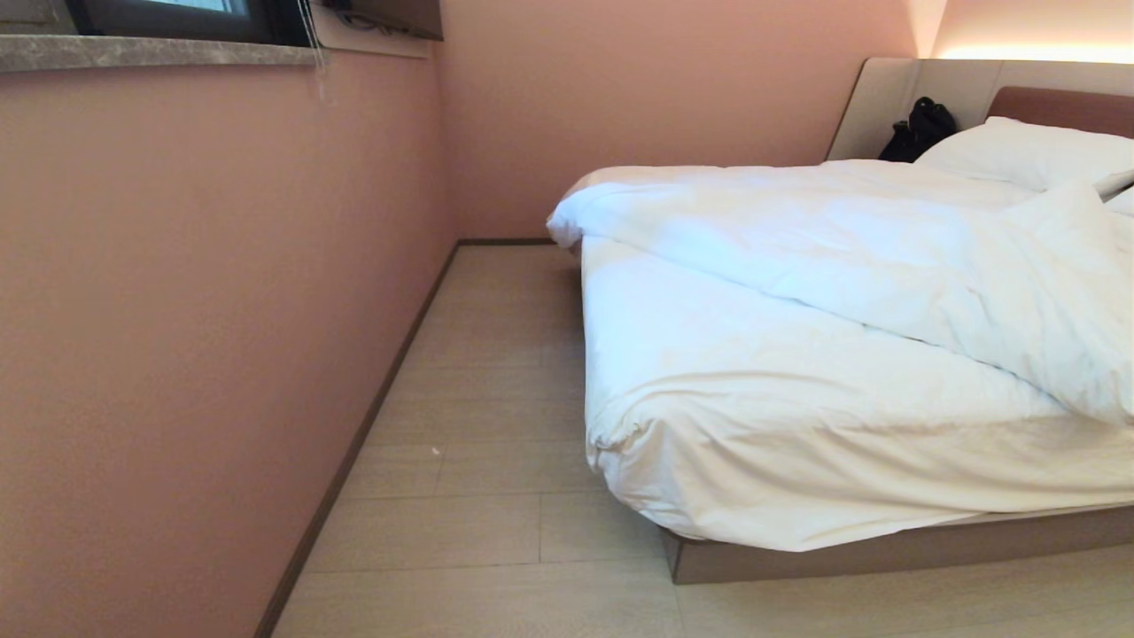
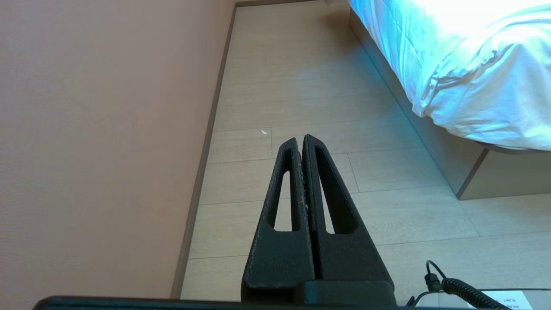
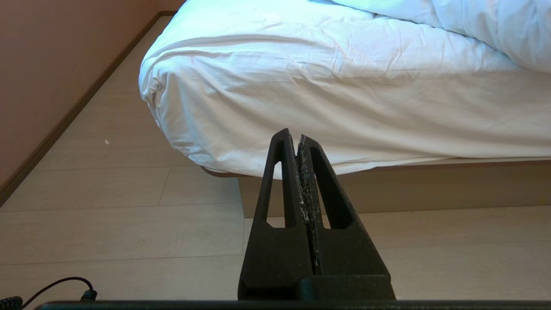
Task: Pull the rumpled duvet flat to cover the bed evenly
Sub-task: Hold the folded corner of the quilt
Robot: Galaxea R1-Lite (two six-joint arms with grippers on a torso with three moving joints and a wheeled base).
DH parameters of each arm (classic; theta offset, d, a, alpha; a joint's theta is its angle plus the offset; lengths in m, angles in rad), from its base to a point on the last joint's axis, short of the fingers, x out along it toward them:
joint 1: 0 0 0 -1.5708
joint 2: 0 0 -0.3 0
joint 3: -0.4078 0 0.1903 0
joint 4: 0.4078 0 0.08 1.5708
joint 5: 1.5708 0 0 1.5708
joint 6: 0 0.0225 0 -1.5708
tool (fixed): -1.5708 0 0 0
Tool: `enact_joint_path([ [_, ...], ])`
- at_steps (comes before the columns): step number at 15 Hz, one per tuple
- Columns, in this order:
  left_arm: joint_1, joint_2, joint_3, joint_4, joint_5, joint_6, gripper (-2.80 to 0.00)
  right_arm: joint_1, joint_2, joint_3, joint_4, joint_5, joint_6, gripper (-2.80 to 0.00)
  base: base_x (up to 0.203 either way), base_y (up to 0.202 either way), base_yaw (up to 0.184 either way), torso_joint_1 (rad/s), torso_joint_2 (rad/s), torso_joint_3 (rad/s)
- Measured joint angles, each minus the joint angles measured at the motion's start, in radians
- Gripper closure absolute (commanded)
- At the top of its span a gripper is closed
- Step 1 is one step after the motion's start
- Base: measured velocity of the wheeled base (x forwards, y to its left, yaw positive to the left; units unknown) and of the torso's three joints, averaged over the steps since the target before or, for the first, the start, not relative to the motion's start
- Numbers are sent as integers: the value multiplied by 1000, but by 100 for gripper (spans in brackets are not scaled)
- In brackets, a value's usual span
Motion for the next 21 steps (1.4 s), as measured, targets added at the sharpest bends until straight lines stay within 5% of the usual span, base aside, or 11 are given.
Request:
enact_joint_path([
  [7, 0, 0, 0, 1, 0, 0, 0, 0, 0, 0, 0, 0, 0, 0, 17, 0, 0, 0, 0, 1],
  [21, 0, 0, 0, 2, 0, 1, 0, 0, 0, 0, 1, 0, 0, 0, 175, 0, 0, 5, 2, 1],
])
